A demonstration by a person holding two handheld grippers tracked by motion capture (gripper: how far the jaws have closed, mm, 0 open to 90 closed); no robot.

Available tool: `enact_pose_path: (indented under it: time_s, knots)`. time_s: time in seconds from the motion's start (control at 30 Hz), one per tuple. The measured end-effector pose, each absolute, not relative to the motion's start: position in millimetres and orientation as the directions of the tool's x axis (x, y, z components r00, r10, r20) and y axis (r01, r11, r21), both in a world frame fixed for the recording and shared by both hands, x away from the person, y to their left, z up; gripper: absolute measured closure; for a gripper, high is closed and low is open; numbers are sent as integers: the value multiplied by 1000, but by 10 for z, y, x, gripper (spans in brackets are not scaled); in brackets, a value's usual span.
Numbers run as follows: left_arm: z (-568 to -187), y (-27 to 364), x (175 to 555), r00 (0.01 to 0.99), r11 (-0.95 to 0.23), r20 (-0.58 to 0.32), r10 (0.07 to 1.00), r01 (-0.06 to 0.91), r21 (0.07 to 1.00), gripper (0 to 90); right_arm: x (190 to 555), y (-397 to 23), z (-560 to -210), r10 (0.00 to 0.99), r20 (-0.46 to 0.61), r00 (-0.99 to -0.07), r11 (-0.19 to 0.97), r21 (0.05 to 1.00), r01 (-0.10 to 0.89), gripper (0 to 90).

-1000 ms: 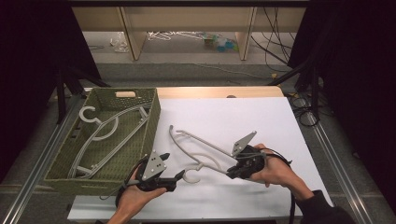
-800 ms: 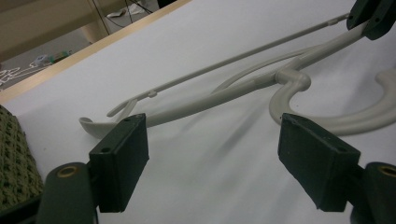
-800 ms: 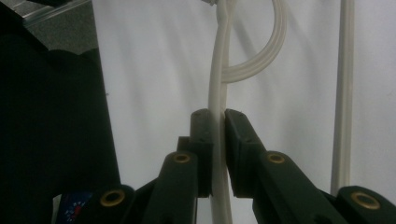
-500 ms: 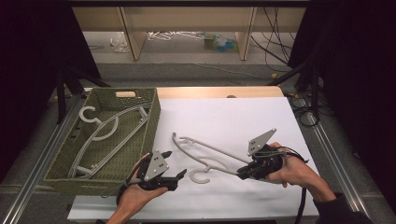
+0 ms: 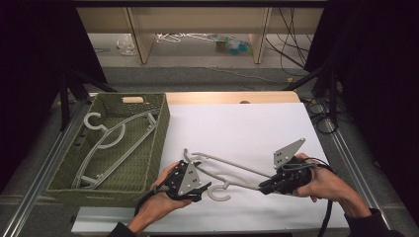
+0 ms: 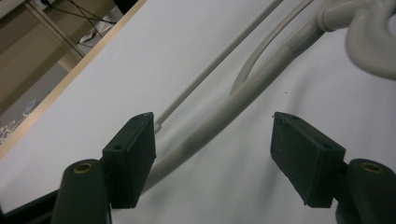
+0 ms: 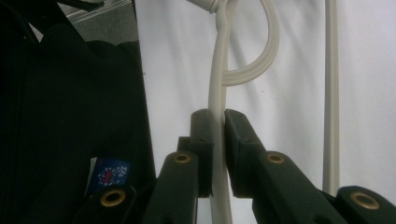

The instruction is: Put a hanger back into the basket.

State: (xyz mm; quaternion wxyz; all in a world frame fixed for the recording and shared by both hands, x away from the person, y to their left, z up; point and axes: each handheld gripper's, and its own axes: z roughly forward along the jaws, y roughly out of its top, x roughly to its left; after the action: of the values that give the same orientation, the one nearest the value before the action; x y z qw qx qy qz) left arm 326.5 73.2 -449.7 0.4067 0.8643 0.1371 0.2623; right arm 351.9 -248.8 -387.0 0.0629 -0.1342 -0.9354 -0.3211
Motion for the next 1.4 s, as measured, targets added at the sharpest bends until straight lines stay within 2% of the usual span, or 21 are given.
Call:
enact_pose_path:
  time_s: [0.07,0.2,0.37,0.47,0.5,0.57,0.6,1.0,1.1,1.17,1.33,1.4]
  knots:
    - [-4513,697,3284,850,-623,316,421,18,782,342,3506,-2503,-3873,209,200,-957,757,587,288,824]
    - [-4530,657,3328,862,-637,344,373,-31,770,397,3488,-2534,-3879,196,207,-958,757,590,282,823]
    - [-4536,583,3366,881,-665,394,261,-132,735,452,3484,-2541,-3889,186,209,-960,755,595,276,823]
    - [-4543,537,3378,890,-664,392,235,-148,733,495,3483,-2542,-3888,180,212,-961,755,596,273,823]
    - [-4555,522,3376,905,-643,352,238,-125,756,536,3484,-2542,-3889,178,212,-961,755,597,272,823]
    - [-4544,508,3385,896,-664,391,210,-163,730,594,3482,-2540,-3892,179,206,-962,757,596,268,823]
    - [-4548,503,3384,905,-656,372,207,-154,739,642,3482,-2540,-3890,174,210,-962,760,593,266,823]
    - [-4450,449,3337,868,-687,495,43,-334,645,744,3531,-2668,-3909,139,191,-972,744,628,229,807]
    - [-4403,411,3298,849,-693,528,12,-374,616,775,3542,-2704,-3904,134,149,-980,749,633,199,683]
    - [-4375,381,3282,846,-692,532,4,-382,612,791,3537,-2709,-3901,142,109,-984,759,625,179,631]
    - [-4293,359,3306,853,-711,520,54,-333,619,793,3608,-2748,-3808,310,31,-950,708,659,253,451]
    - [-4239,355,3312,866,-713,490,98,-282,642,793,3623,-2767,-3759,369,8,-929,678,682,275,427]
